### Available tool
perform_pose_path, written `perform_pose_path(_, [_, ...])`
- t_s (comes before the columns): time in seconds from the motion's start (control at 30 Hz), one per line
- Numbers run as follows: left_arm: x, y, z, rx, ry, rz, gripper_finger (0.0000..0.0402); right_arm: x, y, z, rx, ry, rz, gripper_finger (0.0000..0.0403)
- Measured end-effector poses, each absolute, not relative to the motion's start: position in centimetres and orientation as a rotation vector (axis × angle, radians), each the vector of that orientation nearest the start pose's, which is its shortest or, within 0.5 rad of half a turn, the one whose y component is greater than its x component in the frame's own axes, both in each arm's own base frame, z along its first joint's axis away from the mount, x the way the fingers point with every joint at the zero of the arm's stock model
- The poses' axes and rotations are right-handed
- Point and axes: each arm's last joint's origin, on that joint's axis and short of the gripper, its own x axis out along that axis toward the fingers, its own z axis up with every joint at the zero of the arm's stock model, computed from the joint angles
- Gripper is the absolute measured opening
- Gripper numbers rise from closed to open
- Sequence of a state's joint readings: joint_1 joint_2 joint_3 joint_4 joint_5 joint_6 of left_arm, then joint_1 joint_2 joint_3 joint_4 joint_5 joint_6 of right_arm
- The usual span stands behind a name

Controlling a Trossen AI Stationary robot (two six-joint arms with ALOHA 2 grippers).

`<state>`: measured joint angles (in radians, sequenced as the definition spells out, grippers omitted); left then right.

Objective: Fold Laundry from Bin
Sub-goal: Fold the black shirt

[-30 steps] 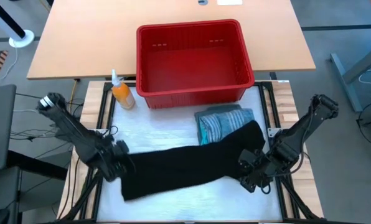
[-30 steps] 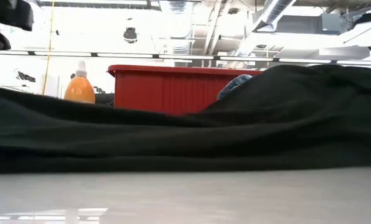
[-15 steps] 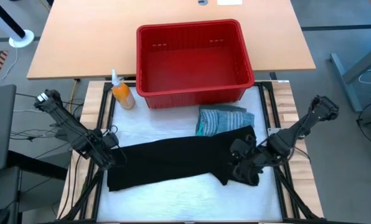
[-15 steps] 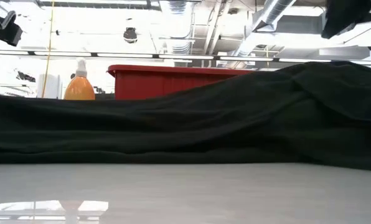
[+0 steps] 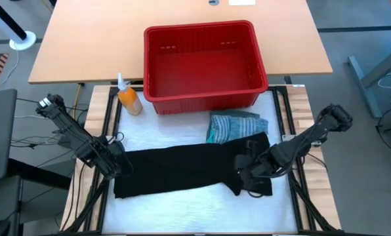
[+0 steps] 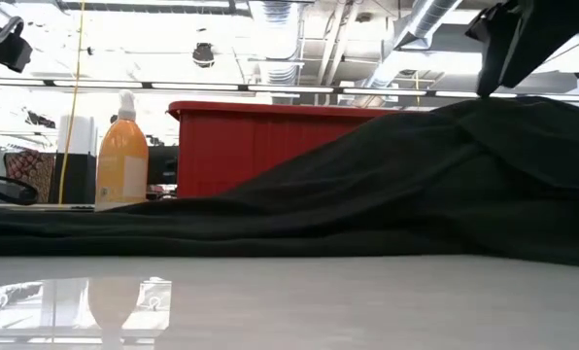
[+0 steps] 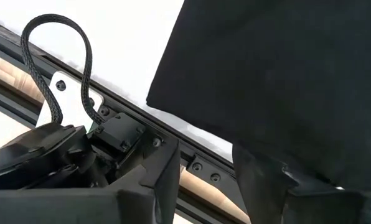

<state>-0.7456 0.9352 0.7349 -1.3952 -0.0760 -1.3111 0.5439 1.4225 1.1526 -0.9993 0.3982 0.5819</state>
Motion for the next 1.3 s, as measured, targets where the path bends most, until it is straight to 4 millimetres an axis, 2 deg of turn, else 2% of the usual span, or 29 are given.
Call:
perform_pose_path(0.2, [8.5,-7.5,22.9,-0.407,1.453,0.503,0.0142,23.6,12.1,25.6,-0.076,1.168,-0.237,0.0244])
perform_pose_path(0.3, [8.6,-7.6,23.0,-0.419,1.442,0.501,0.0142,24.0,12.0,25.1,-0.066,1.21,-0.224,0.0231])
perform_pose_path(0.43, [8.8,-7.7,23.0,-0.431,1.408,0.498,0.0142,24.2,11.8,24.8,-0.055,1.228,-0.23,0.0174])
perform_pose_path(0.67, [8.9,-7.7,23.0,-0.423,1.387,0.497,0.0142,23.8,11.7,25.3,-0.038,1.228,-0.212,0.0027])
perform_pose_path(0.73, [8.9,-7.7,23.0,-0.42,1.382,0.499,0.0142,23.7,11.5,25.7,-0.028,1.215,-0.207,0.0016])
perform_pose_path(0.8, [8.9,-7.7,23.0,-0.419,1.38,0.498,0.0142,23.4,11.3,26.2,0.0,1.196,-0.212,0.0023])
perform_pose_path(0.9, [8.9,-7.7,23.0,-0.418,1.38,0.497,0.0142,22.5,10.8,27.2,0.07,1.175,-0.25,0.003])
perform_pose_path(1.0, [8.9,-7.7,23.0,-0.417,1.379,0.497,0.0142,21.0,10.0,28.4,0.138,1.169,-0.3,0.0018])
perform_pose_path(1.3, [9.0,-7.6,23.0,-0.405,1.353,0.51,0.0142,15.2,6.4,31.5,0.372,1.135,-0.586,0.0016])
